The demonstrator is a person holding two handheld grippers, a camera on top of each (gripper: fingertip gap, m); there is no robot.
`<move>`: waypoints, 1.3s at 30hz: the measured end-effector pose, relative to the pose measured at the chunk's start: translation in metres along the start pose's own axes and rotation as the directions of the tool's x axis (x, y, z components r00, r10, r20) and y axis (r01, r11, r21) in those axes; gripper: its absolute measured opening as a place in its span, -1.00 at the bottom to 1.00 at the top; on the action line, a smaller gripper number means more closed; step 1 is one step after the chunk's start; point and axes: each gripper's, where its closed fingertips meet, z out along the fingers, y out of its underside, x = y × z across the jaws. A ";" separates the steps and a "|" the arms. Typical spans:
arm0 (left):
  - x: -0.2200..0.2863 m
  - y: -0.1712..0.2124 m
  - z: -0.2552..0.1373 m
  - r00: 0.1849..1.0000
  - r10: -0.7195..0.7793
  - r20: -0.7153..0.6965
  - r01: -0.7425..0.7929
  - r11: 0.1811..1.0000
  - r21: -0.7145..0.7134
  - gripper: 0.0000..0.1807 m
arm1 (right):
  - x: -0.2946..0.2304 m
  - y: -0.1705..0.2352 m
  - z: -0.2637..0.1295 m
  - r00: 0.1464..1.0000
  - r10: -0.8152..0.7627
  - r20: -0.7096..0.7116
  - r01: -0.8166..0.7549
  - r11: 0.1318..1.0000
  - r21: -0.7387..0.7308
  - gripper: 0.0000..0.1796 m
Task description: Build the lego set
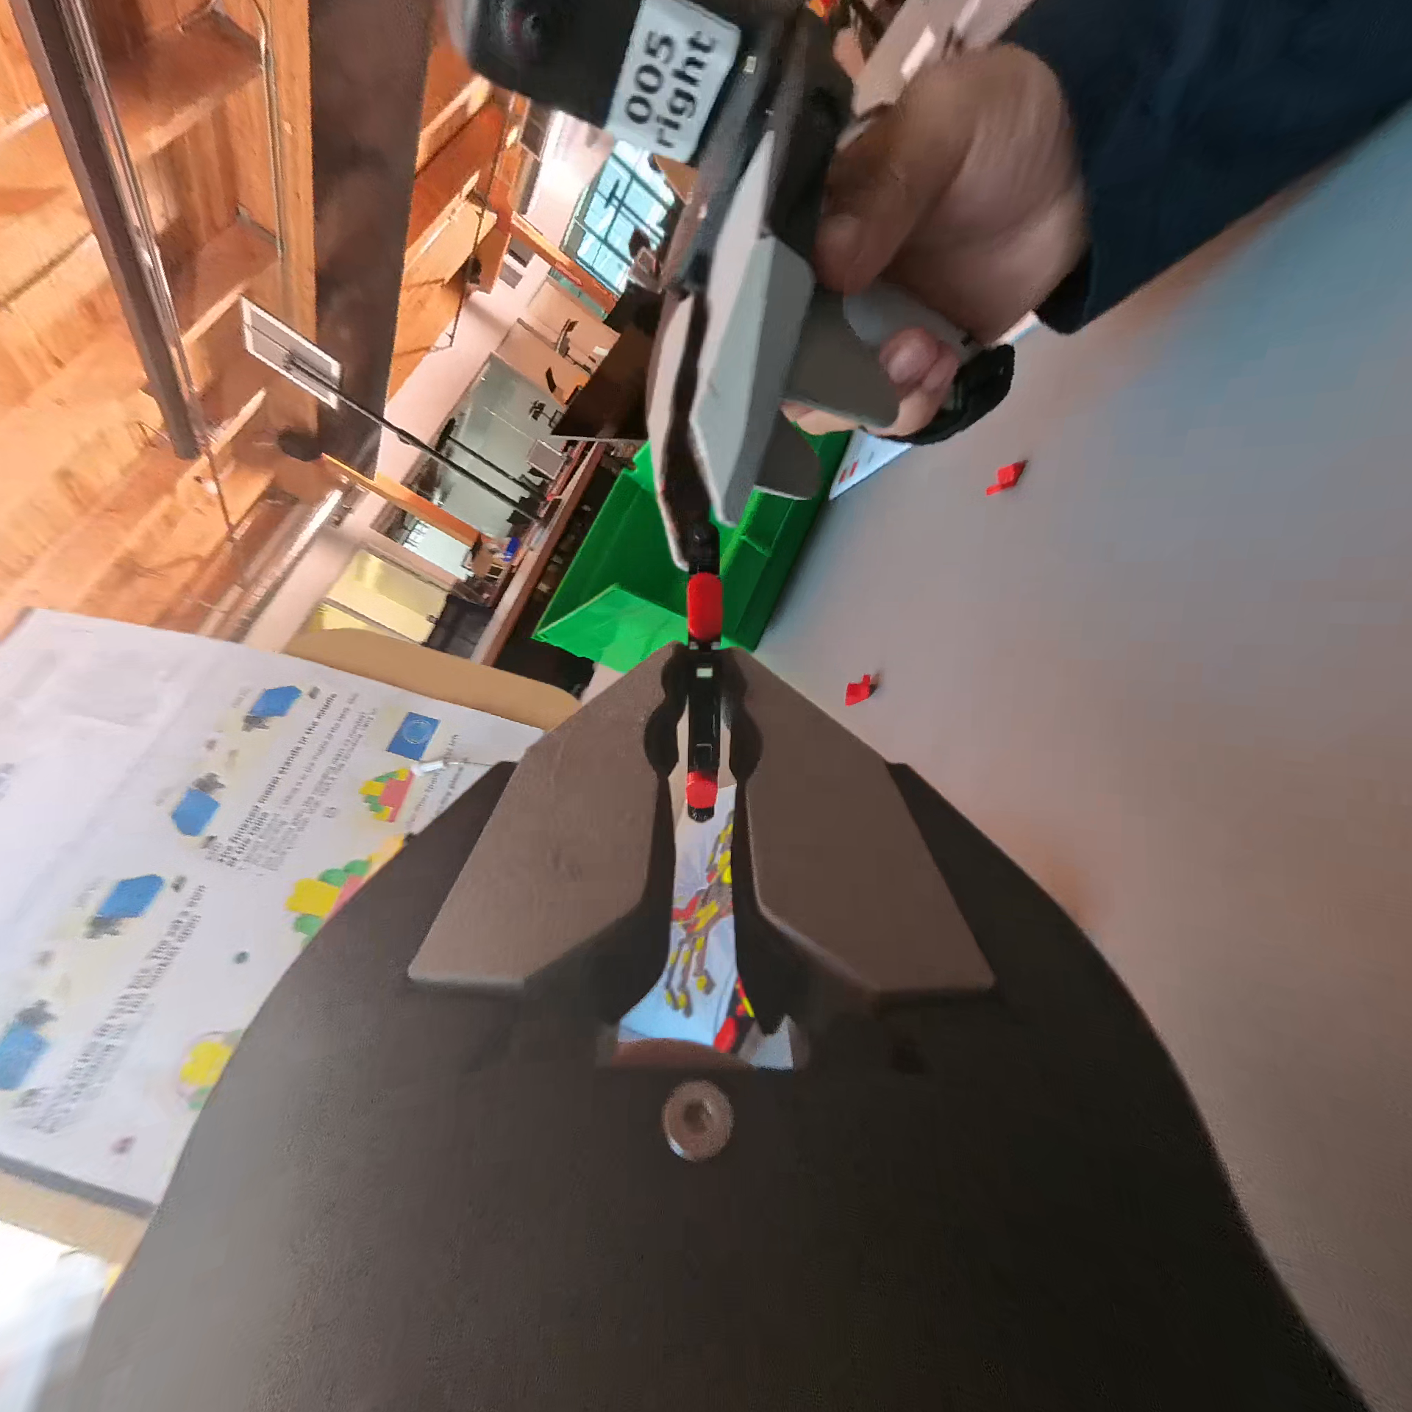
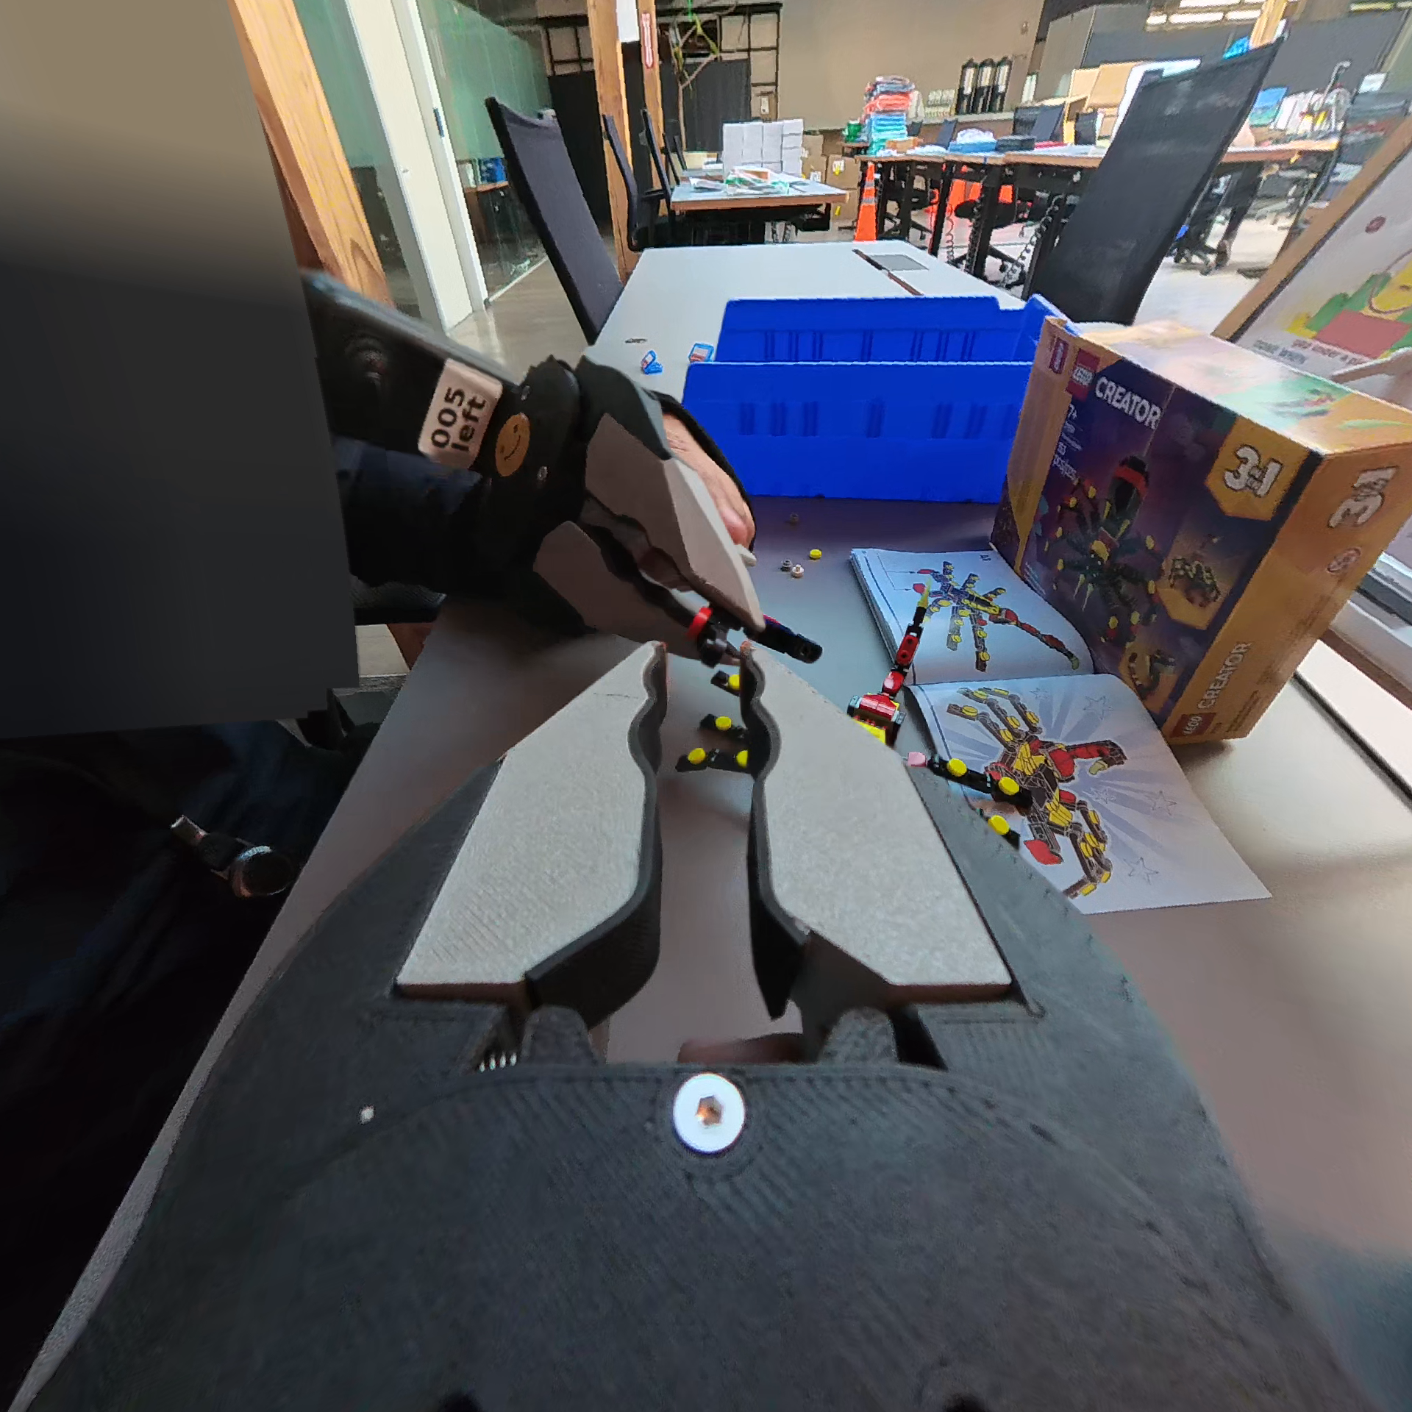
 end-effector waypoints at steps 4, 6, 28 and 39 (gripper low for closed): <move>-0.002 -0.009 -0.002 0.958 -0.264 -0.108 0.271 0.961 0.057 -0.95 | -0.003 -0.005 0.001 0.995 -0.089 -0.038 0.089 0.996 0.007 -0.77; 0.001 -0.013 -0.003 0.912 -0.371 -0.178 0.387 0.920 0.065 -0.95 | -0.004 -0.009 0.002 0.990 -0.132 -0.059 0.133 0.991 0.019 -0.77; 0.018 -0.007 0.003 0.649 -0.668 -0.364 0.692 0.717 -0.085 -0.95 | 0.000 0.003 0.004 0.998 -0.056 -0.031 0.055 0.998 -0.018 -0.91; 0.014 -0.011 0.001 0.616 -0.686 -0.387 0.724 0.687 -0.066 -0.95 | 0.000 0.017 0.008 0.993 -0.108 -0.041 0.103 0.989 -0.105 -0.93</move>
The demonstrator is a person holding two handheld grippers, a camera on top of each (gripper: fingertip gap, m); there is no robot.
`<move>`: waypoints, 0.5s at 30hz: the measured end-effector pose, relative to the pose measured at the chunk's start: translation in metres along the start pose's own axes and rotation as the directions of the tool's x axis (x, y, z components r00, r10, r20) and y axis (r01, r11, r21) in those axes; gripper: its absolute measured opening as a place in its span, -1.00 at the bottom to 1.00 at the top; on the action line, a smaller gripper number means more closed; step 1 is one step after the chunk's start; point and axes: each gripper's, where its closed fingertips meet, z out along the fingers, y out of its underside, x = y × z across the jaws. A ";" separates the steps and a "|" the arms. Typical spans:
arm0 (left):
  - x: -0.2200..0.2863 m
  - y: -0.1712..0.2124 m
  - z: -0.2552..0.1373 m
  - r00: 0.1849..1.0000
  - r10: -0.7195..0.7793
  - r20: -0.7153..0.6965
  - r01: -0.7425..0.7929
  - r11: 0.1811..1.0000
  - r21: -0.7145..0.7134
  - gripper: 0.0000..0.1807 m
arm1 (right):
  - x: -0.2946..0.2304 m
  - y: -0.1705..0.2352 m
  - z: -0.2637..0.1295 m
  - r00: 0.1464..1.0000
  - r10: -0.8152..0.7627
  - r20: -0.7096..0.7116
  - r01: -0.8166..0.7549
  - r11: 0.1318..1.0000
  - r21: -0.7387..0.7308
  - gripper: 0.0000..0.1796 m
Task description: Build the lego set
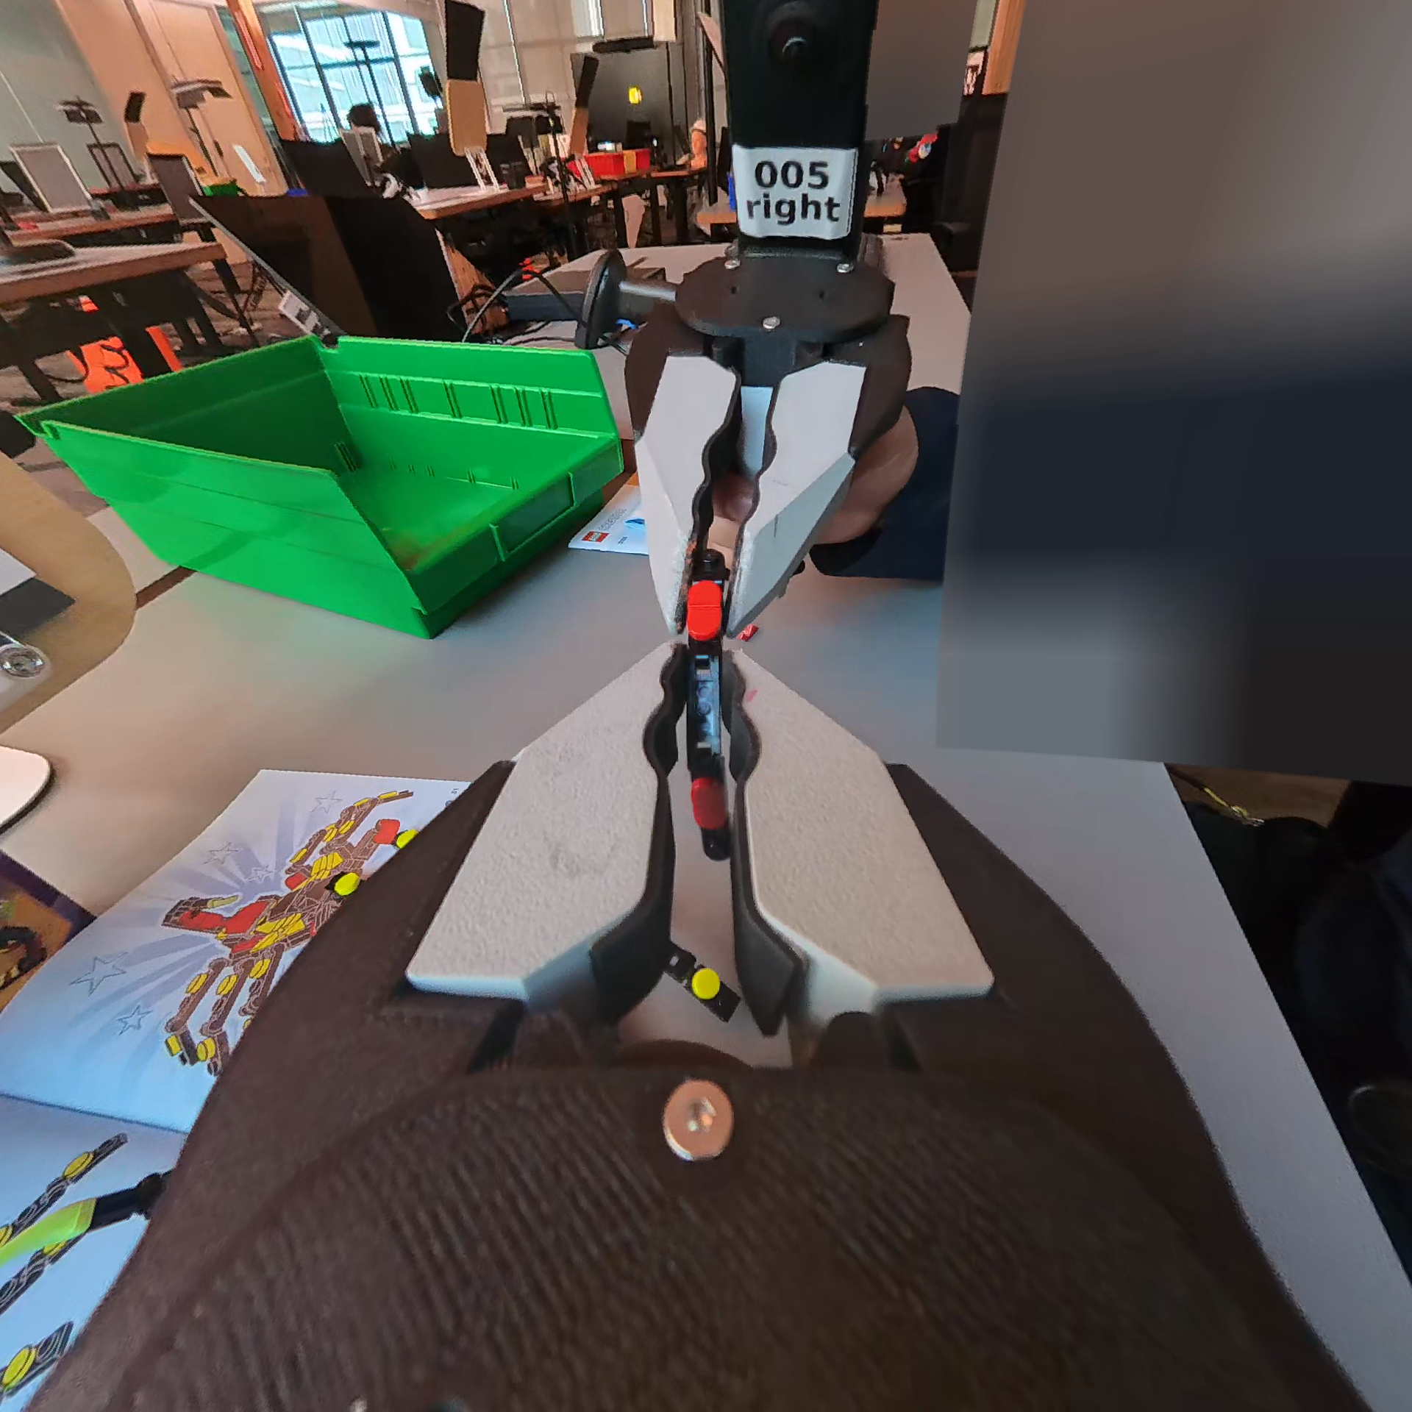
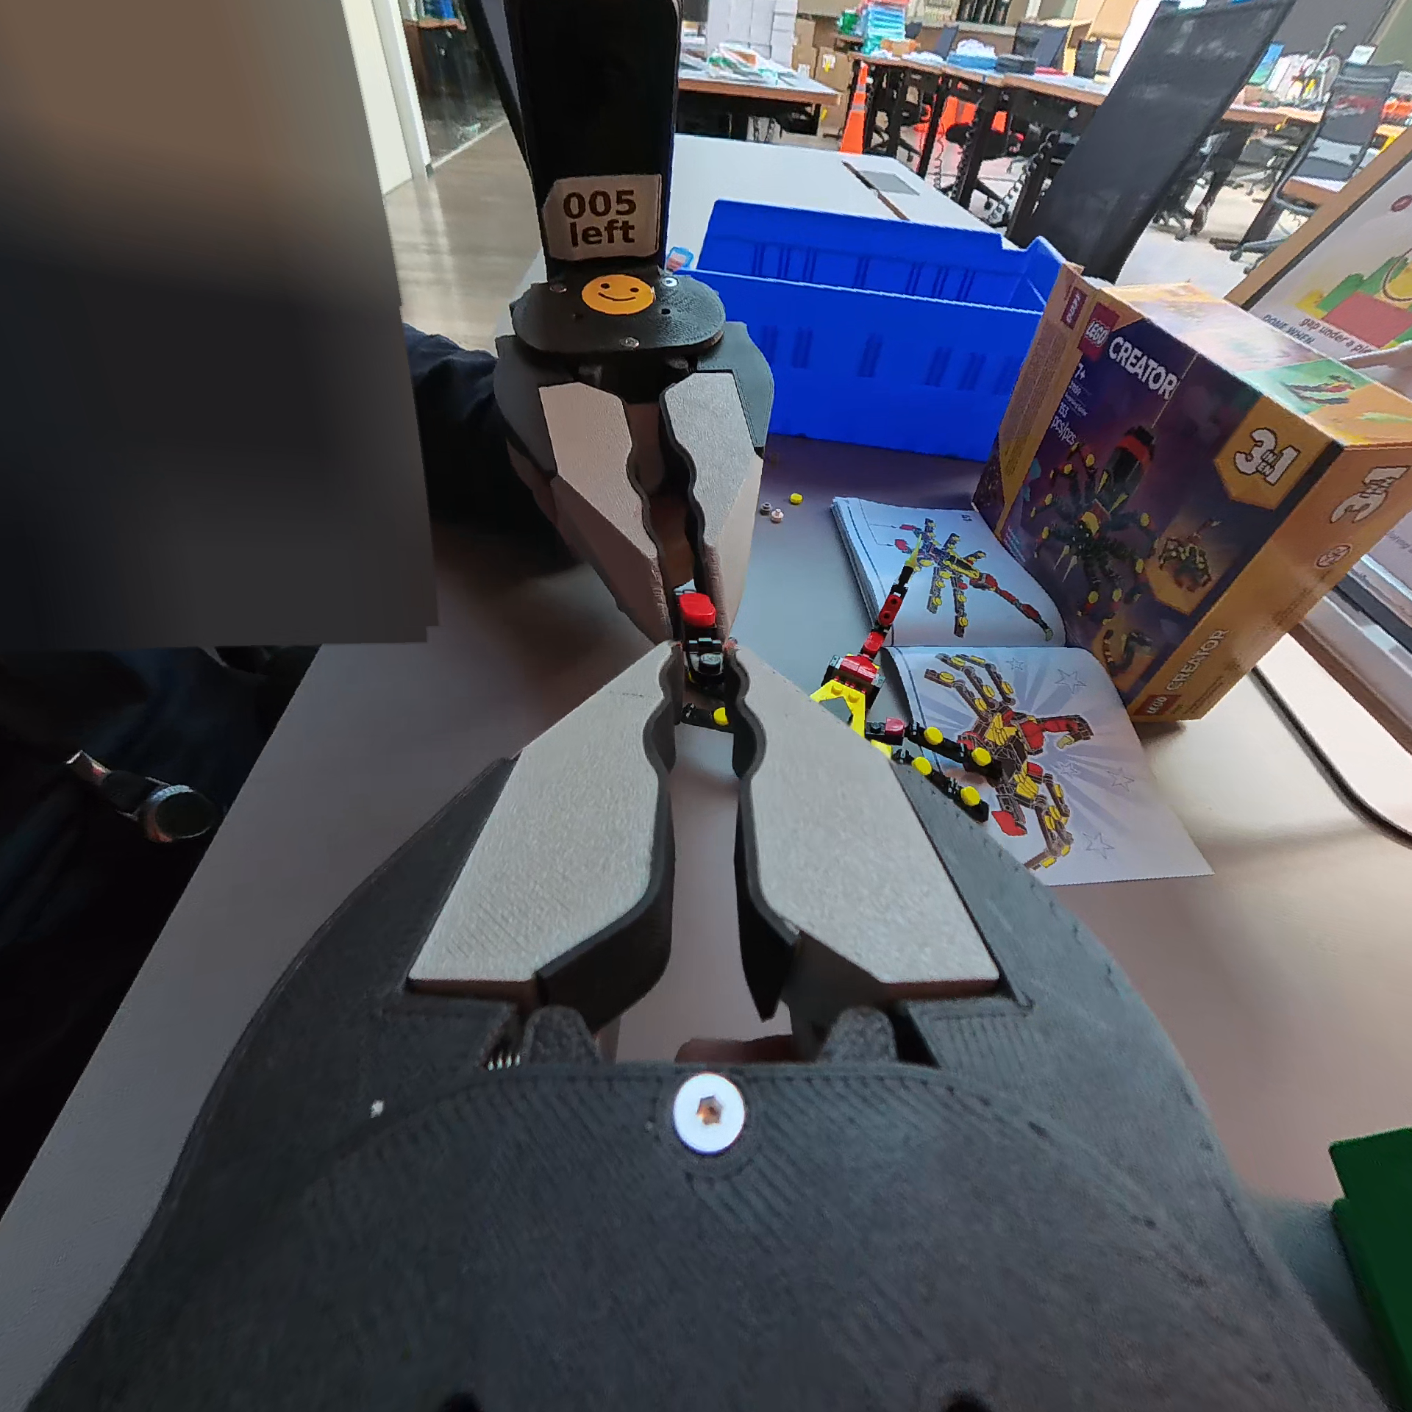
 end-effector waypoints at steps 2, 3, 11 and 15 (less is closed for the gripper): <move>0.000 0.000 0.000 1.000 -0.005 -0.001 0.005 1.000 0.003 -0.95 | 0.001 0.002 0.000 1.000 -0.003 -0.004 0.003 1.000 -0.008 -0.94; 0.000 -0.001 -0.001 1.000 -0.011 -0.004 0.011 1.000 0.007 -0.95 | 0.001 0.003 0.001 1.000 -0.007 -0.008 0.007 1.000 -0.017 -0.94; -0.005 -0.001 -0.002 0.999 -0.045 0.005 0.045 0.999 0.014 -0.94 | 0.005 0.006 -0.001 0.999 0.037 -0.005 -0.037 0.999 -0.024 -0.85; -0.006 0.000 -0.003 0.998 -0.059 0.002 0.059 0.998 0.011 -0.95 | 0.005 -0.002 -0.005 0.998 0.064 0.009 -0.065 0.998 0.028 -0.88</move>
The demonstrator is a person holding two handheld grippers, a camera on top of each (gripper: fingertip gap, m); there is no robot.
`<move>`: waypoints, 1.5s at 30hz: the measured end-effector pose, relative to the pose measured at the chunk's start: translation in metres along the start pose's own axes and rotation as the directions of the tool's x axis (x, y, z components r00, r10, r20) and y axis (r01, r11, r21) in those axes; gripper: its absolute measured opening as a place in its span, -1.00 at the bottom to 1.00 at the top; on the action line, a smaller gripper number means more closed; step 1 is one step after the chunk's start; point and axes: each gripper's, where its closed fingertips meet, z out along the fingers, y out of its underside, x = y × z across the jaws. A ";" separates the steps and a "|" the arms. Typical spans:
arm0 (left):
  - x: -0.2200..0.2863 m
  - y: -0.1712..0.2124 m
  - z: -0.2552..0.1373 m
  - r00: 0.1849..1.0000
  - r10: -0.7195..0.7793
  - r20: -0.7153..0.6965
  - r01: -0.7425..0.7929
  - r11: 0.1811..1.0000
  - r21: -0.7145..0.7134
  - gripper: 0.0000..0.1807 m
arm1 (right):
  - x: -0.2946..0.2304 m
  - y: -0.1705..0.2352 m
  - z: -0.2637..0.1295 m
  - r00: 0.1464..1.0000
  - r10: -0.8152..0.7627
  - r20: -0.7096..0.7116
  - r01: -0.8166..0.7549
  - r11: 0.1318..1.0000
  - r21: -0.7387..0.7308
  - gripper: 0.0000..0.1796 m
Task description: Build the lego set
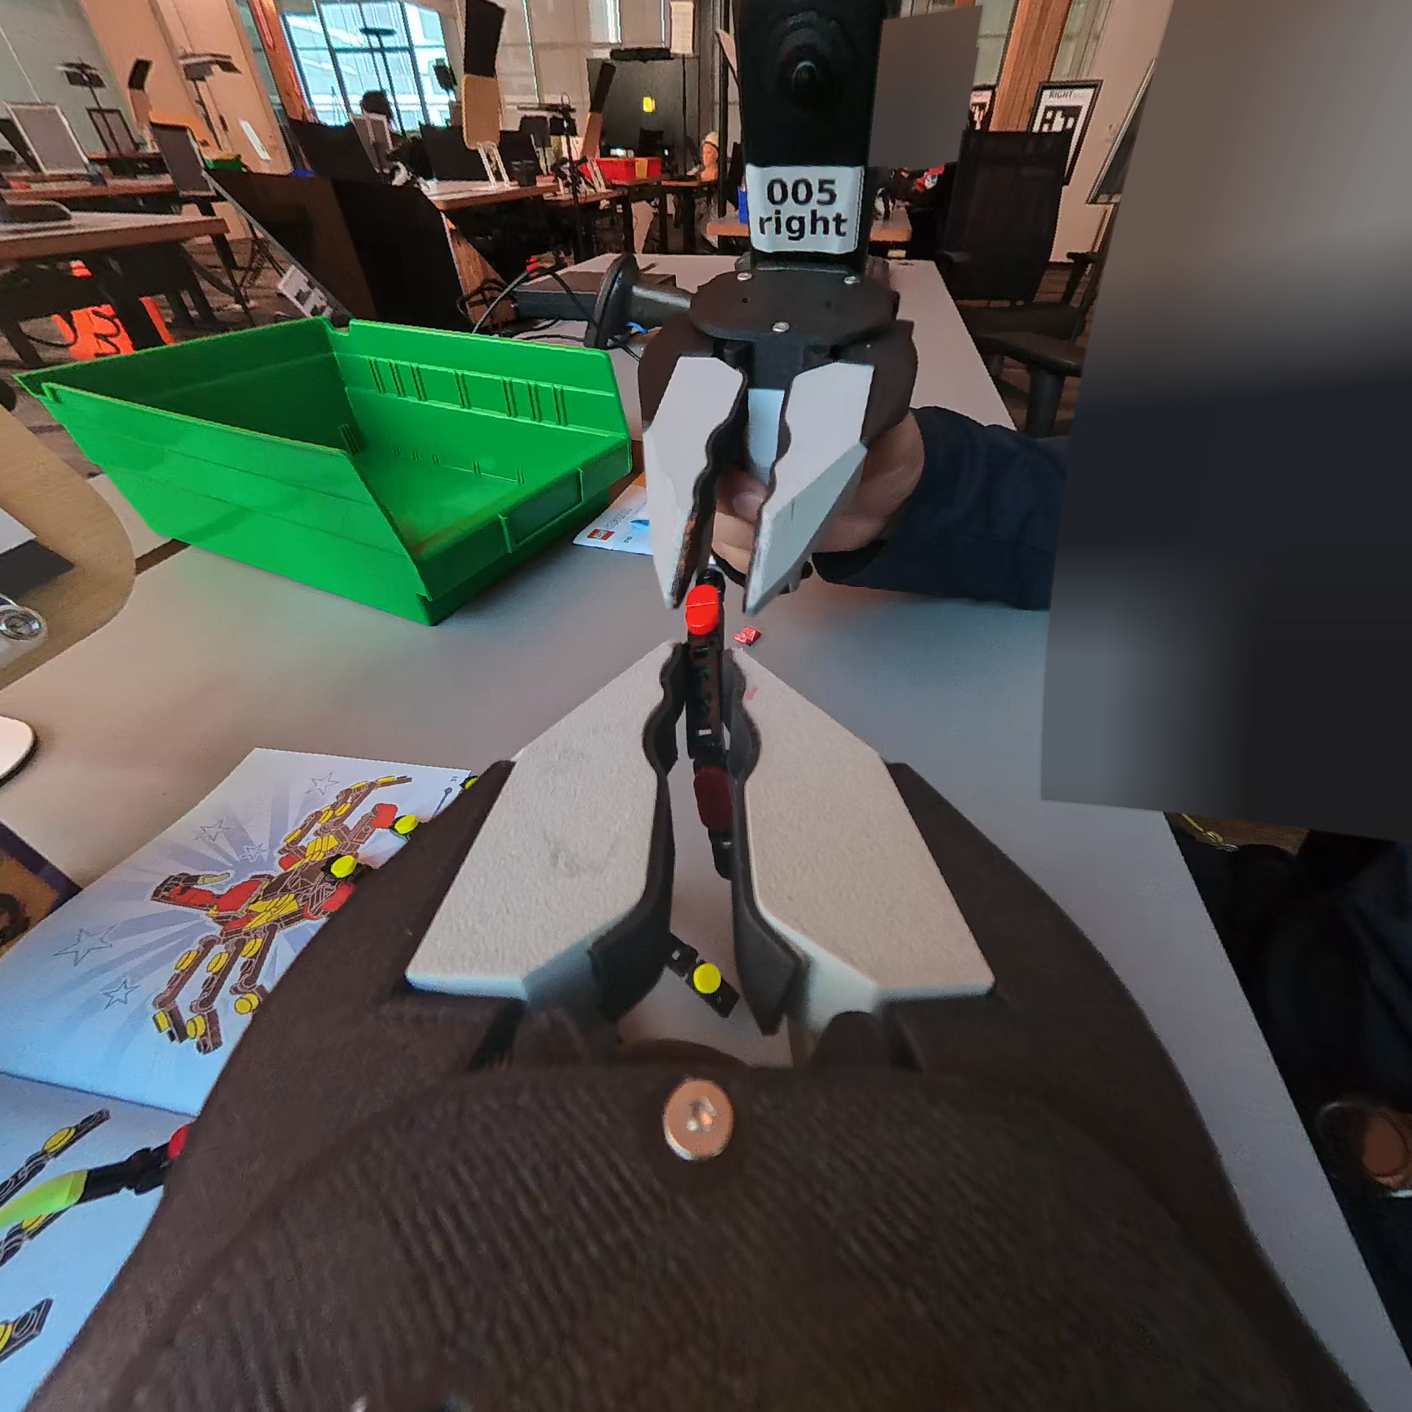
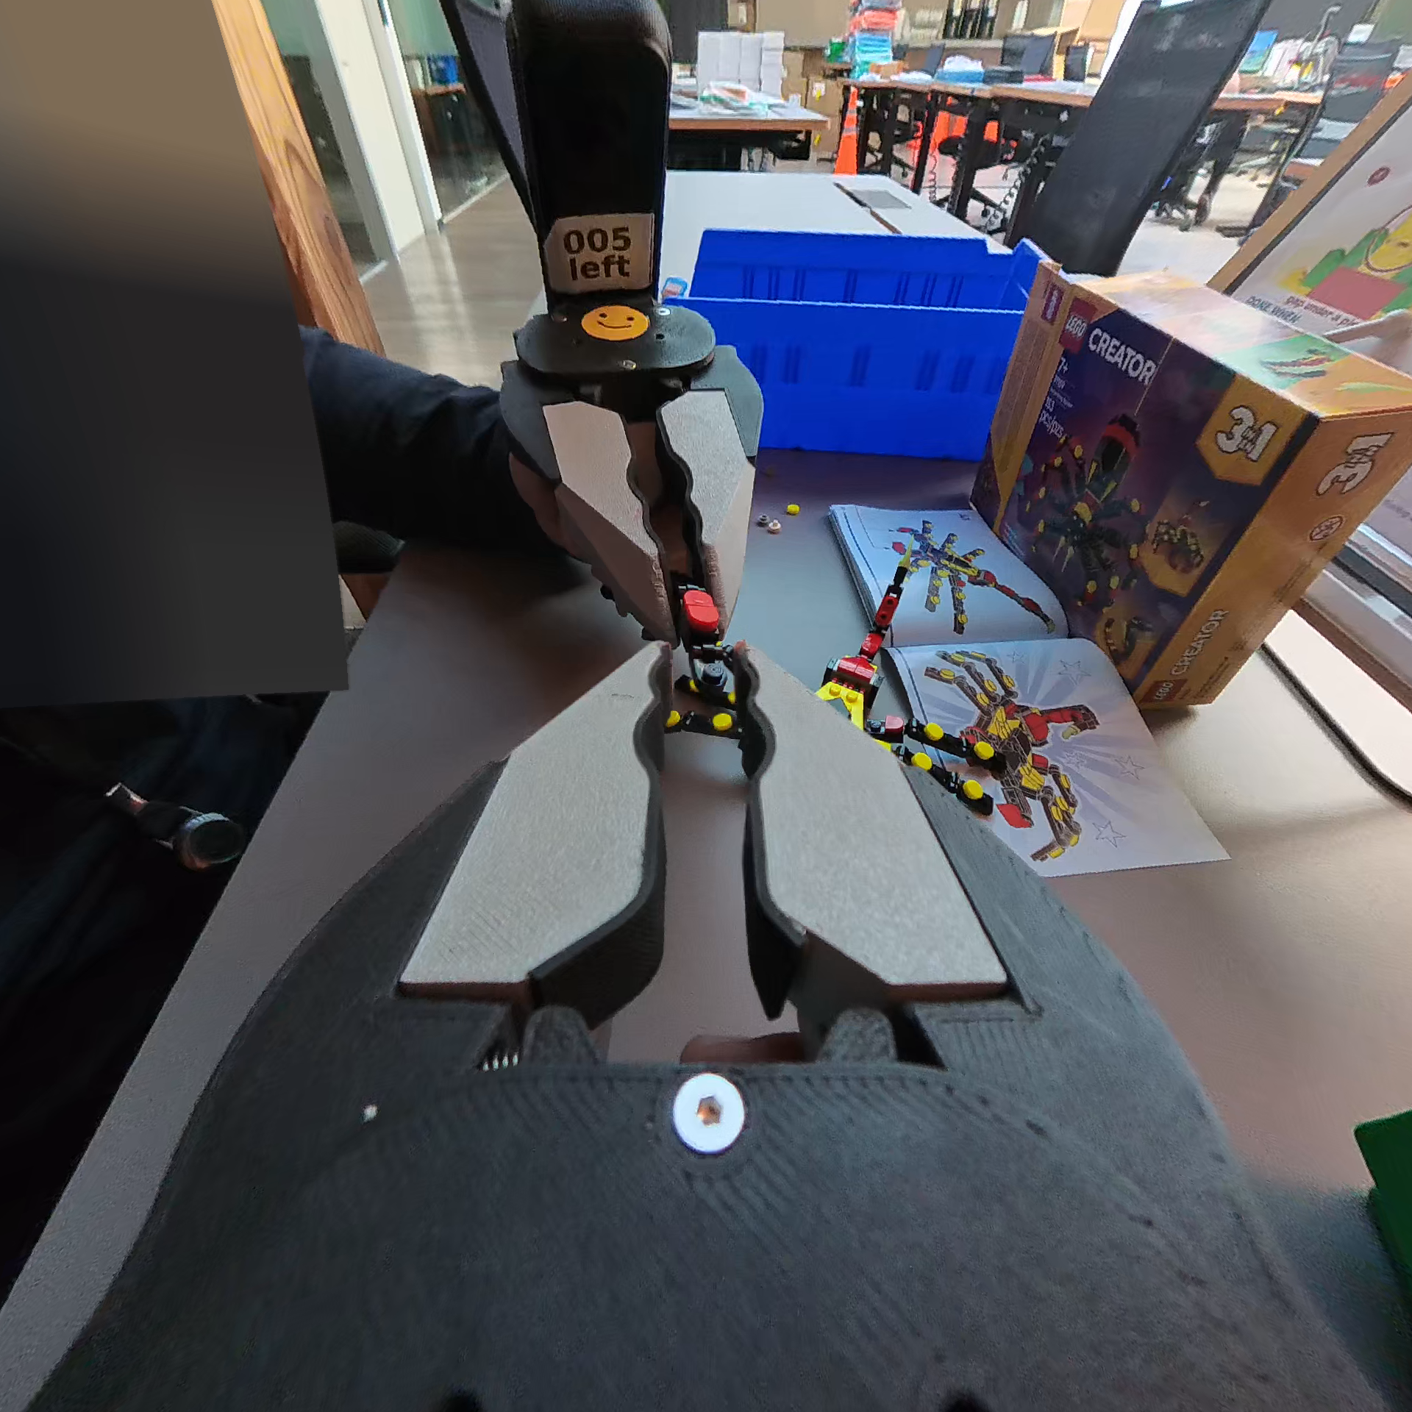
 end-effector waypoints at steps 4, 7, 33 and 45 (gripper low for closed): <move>0.002 0.000 0.001 1.000 -0.022 -0.014 0.022 1.000 0.001 -0.95 | 0.000 0.001 0.001 0.998 -0.057 -0.028 0.057 0.998 -0.014 -0.93; 0.003 -0.001 0.001 0.997 -0.066 -0.038 0.066 0.998 0.019 -0.95 | -0.003 0.001 0.004 0.996 -0.080 -0.029 0.079 0.997 -0.025 -0.87; -0.006 -0.008 -0.001 0.939 -0.312 -0.143 0.329 0.937 0.115 -0.93 | 0.005 -0.007 0.009 0.942 0.321 0.093 -0.328 0.941 0.077 -0.94; -0.006 0.002 0.001 0.996 -0.089 -0.018 0.090 0.996 0.027 -0.95 | 0.004 0.001 0.010 0.923 0.362 0.132 -0.371 0.928 0.045 -0.94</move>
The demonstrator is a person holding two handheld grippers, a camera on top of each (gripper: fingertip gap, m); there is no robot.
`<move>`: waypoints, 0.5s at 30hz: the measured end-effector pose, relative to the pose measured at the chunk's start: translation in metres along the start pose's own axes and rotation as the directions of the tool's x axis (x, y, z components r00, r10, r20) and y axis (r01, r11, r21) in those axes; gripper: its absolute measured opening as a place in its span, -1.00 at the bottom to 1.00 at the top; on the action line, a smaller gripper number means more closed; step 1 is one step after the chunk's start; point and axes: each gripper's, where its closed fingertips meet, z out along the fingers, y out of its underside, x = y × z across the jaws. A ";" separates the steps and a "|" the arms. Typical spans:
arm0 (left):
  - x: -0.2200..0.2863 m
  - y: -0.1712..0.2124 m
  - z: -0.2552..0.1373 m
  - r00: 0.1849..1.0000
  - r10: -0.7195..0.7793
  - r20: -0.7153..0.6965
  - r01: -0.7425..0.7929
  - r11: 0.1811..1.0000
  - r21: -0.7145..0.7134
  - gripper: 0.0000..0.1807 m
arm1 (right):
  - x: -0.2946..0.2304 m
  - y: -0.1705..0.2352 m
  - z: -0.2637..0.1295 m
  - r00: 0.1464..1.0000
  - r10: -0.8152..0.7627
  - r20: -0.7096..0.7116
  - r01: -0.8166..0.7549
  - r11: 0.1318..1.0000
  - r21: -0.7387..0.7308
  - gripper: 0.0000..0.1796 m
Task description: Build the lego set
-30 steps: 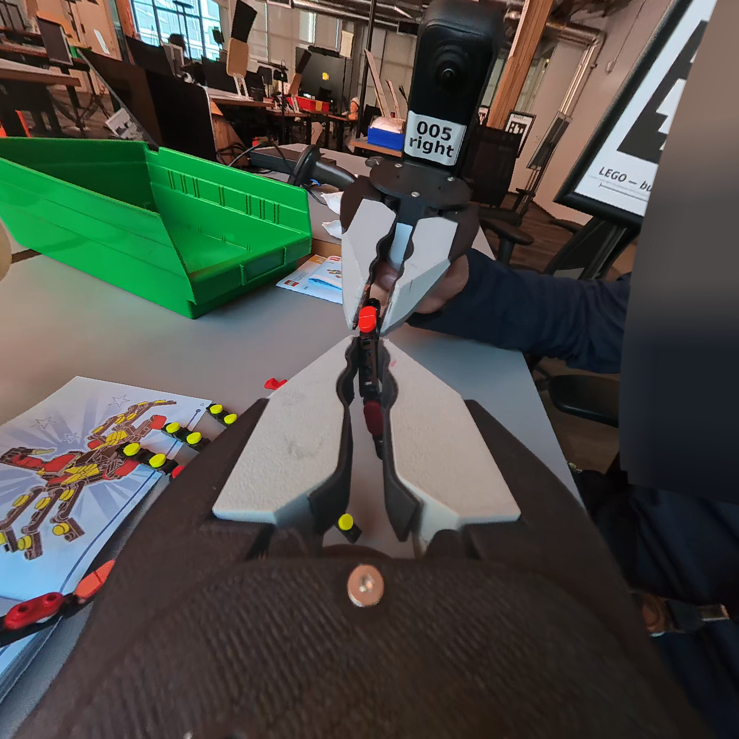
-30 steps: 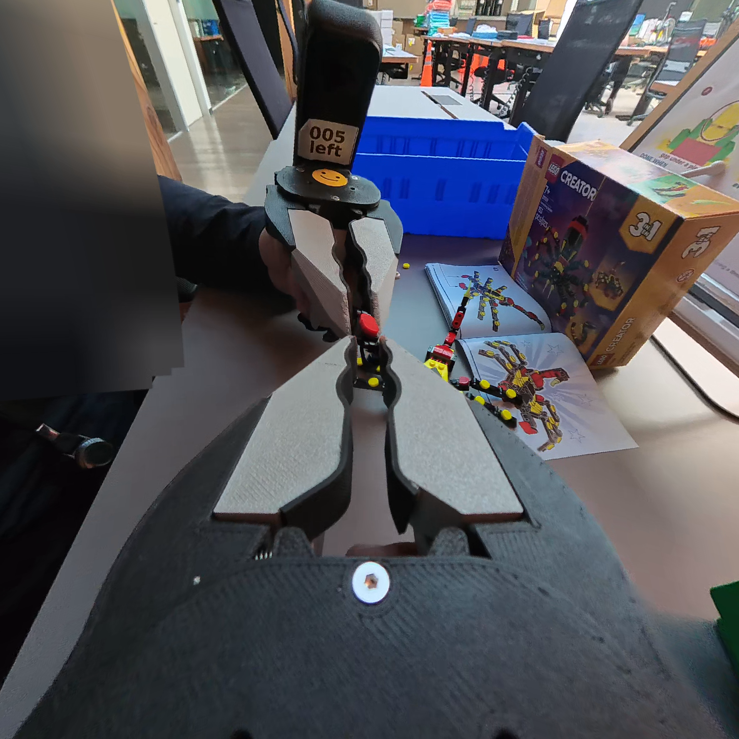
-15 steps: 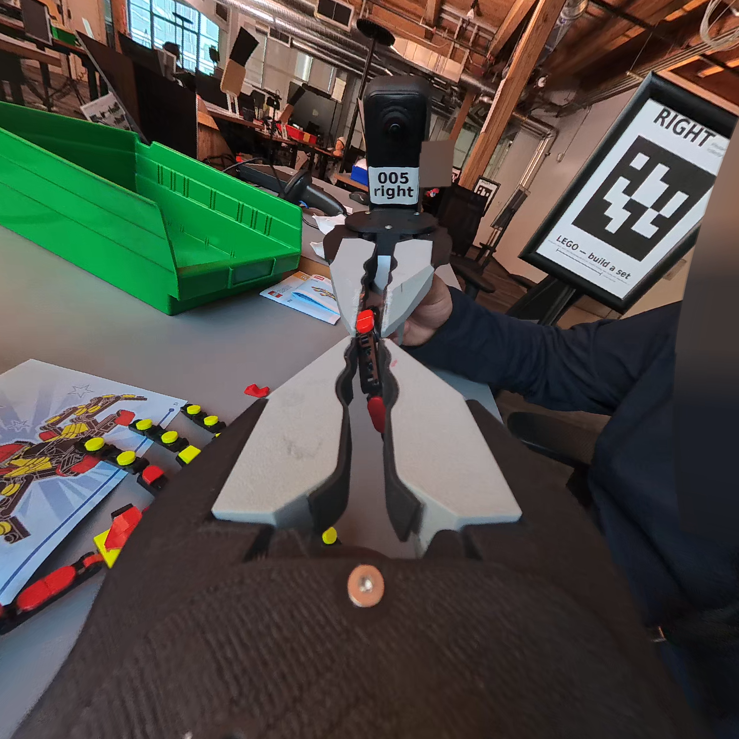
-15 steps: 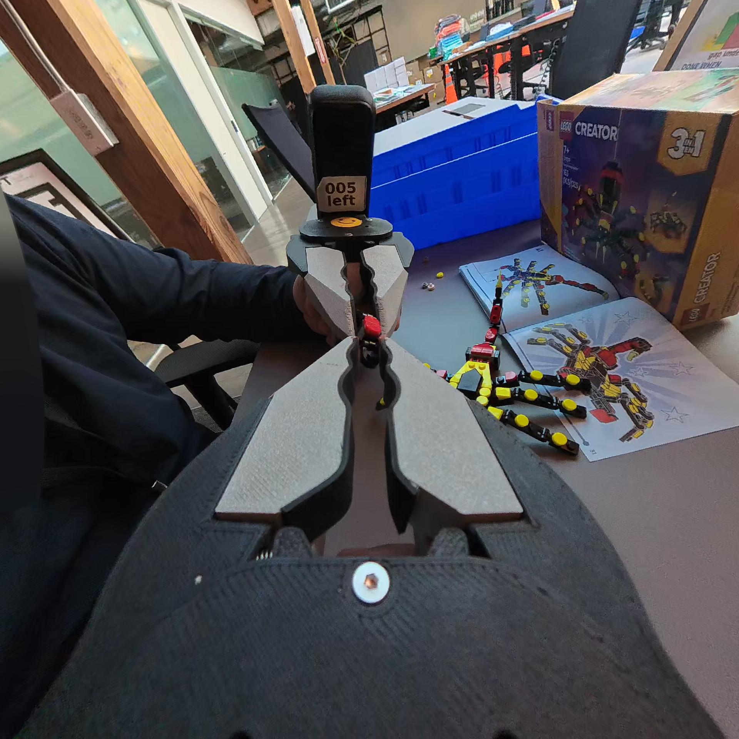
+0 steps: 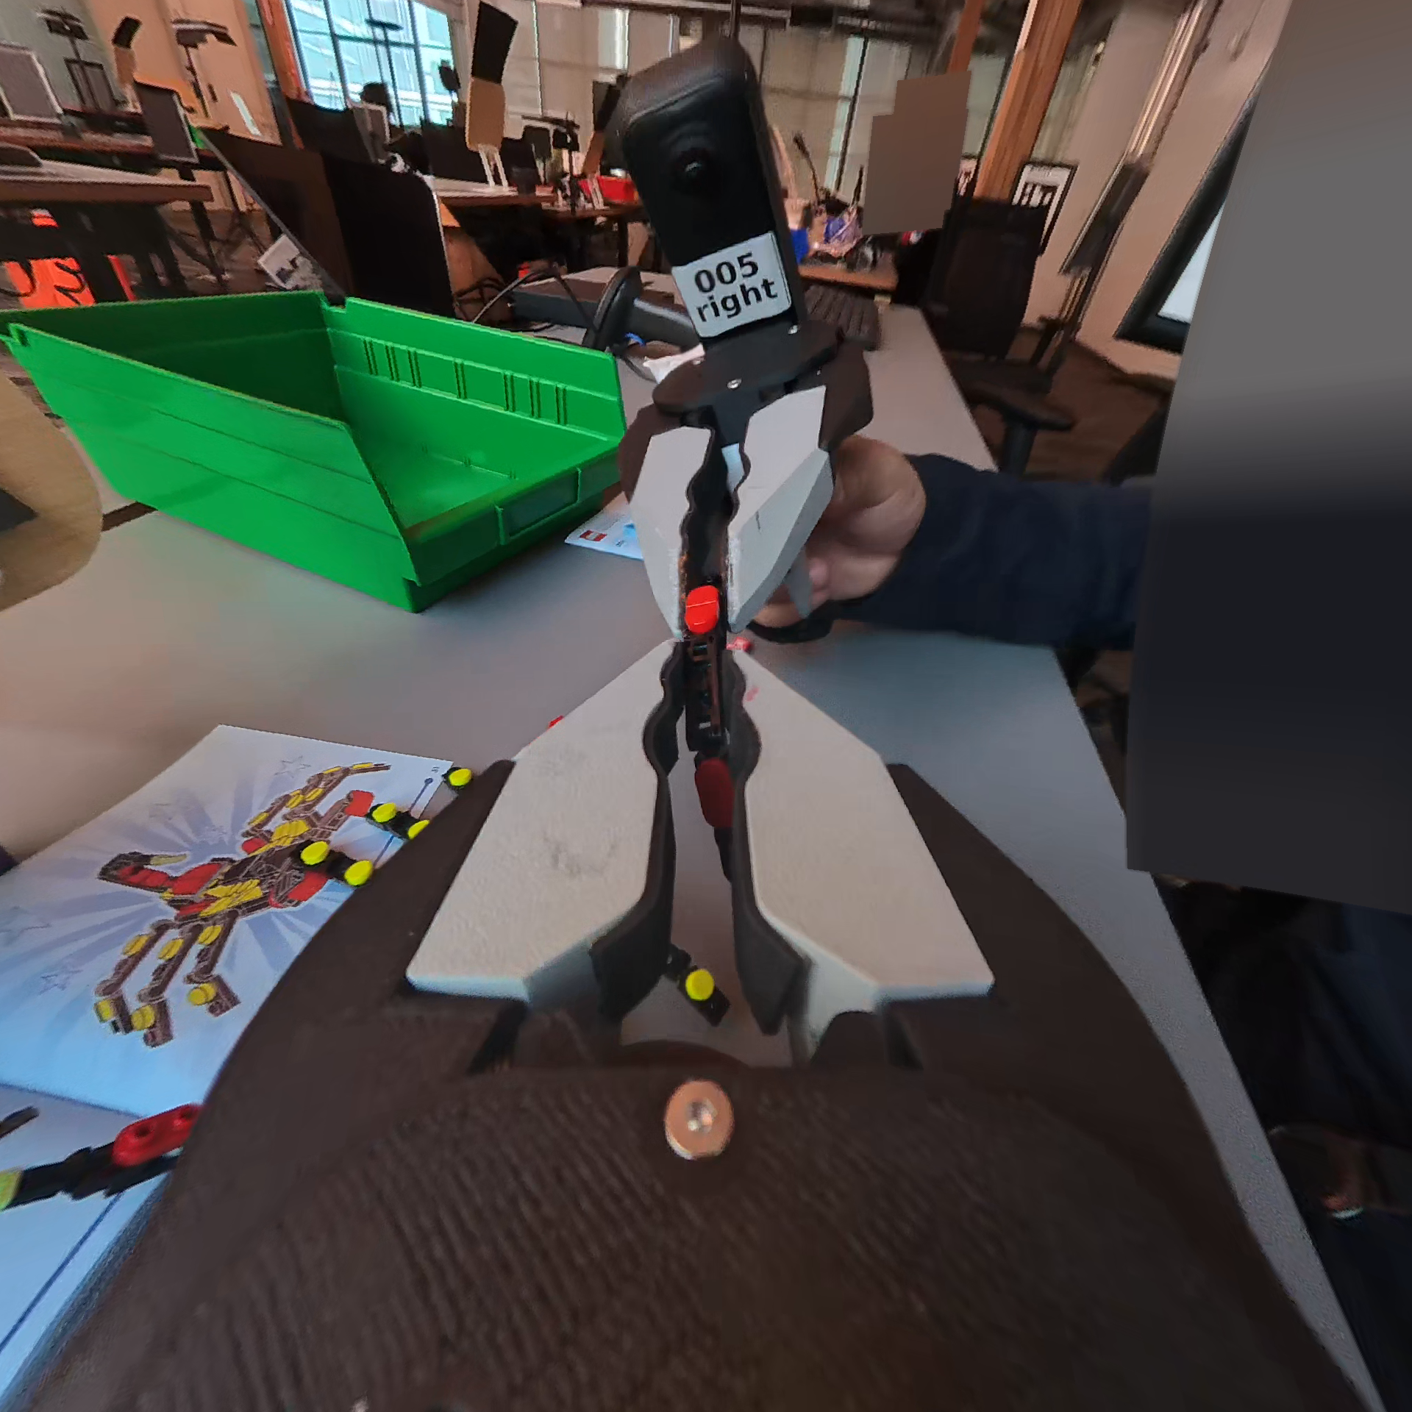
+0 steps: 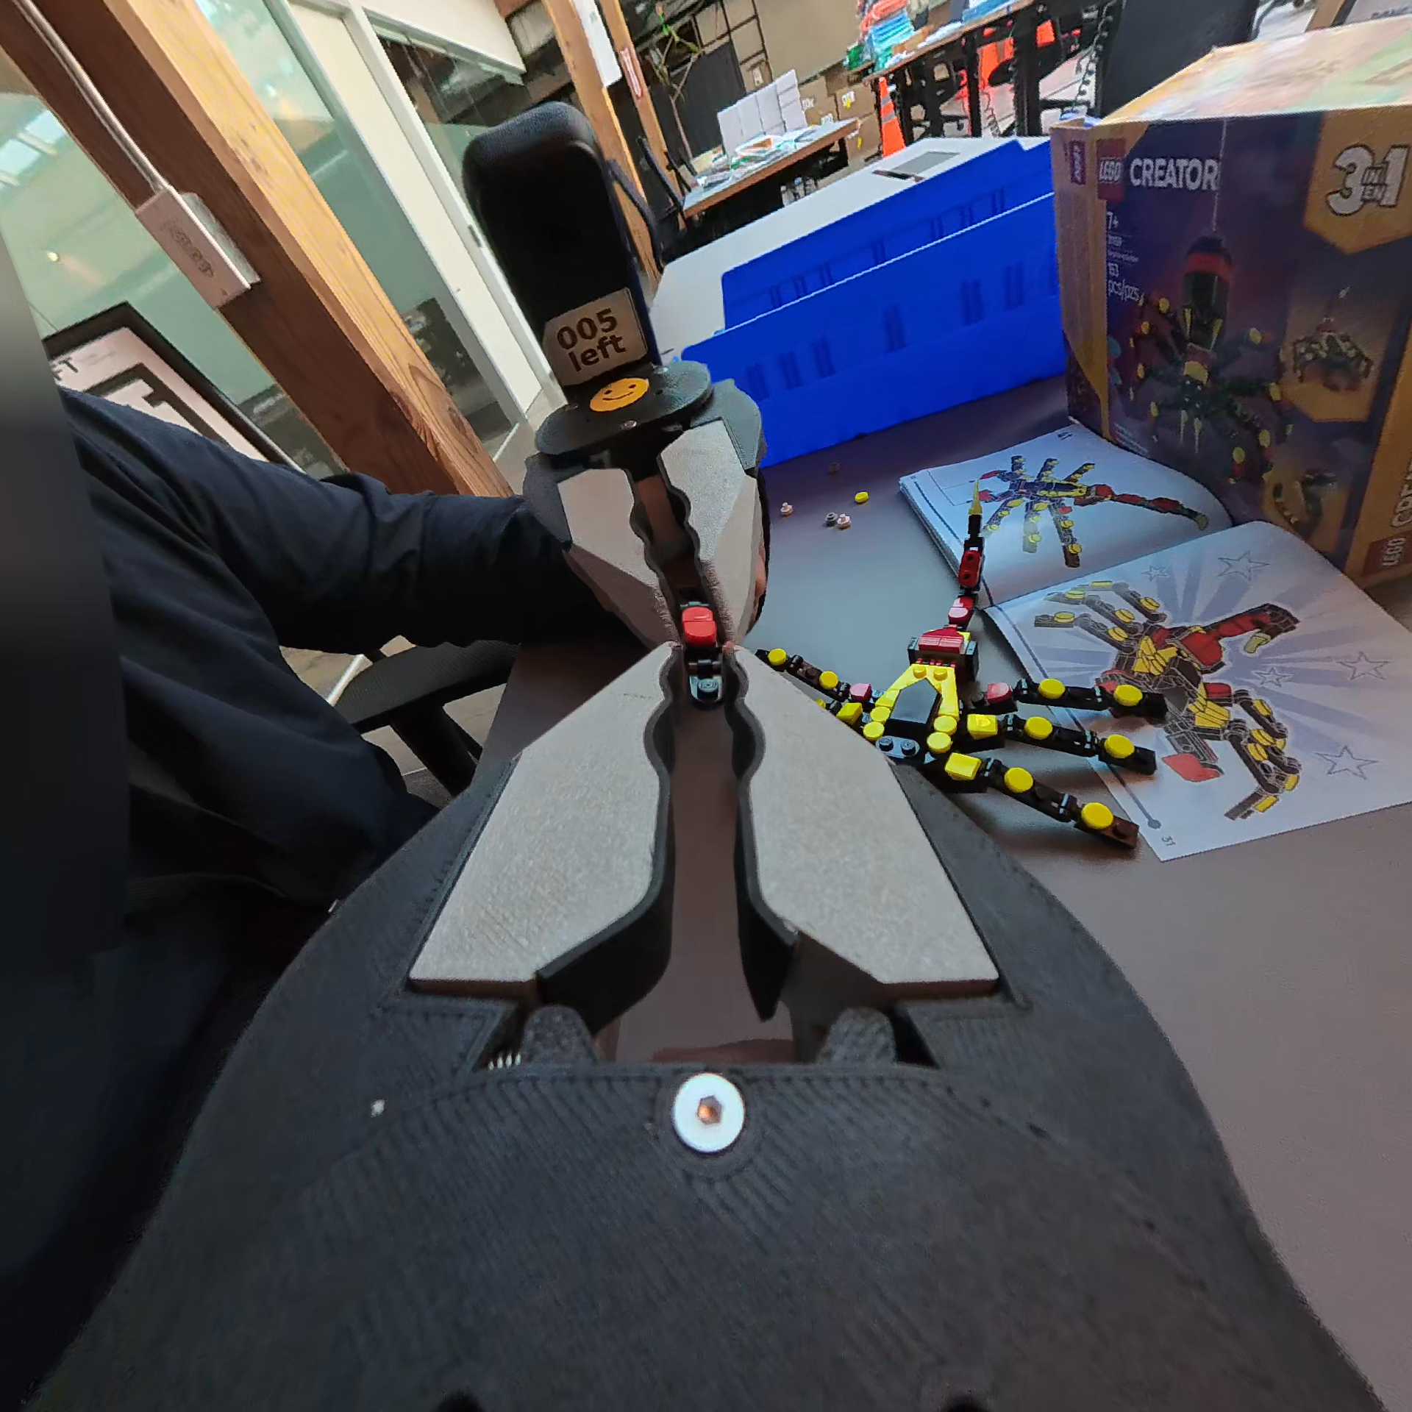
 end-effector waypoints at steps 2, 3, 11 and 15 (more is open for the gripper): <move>0.000 0.001 0.000 1.000 0.002 0.002 -0.002 1.000 -0.014 -0.95 | -0.001 0.000 0.000 1.000 -0.025 -0.007 0.025 1.000 -0.007 -0.94; 0.000 0.002 0.000 1.000 -0.011 -0.002 0.011 1.000 -0.015 -0.95 | -0.001 0.000 0.001 0.999 -0.047 -0.019 0.047 0.999 -0.010 -0.94; -0.002 0.009 0.000 0.999 -0.044 -0.005 0.044 0.997 -0.057 -0.95 | 0.002 0.003 0.001 0.994 -0.098 -0.055 0.096 0.995 -0.035 -0.91; -0.001 0.011 0.002 0.998 -0.063 -0.016 0.062 0.996 -0.066 -0.95 | 0.004 0.000 -0.003 0.996 -0.077 -0.046 0.077 0.997 -0.013 -0.97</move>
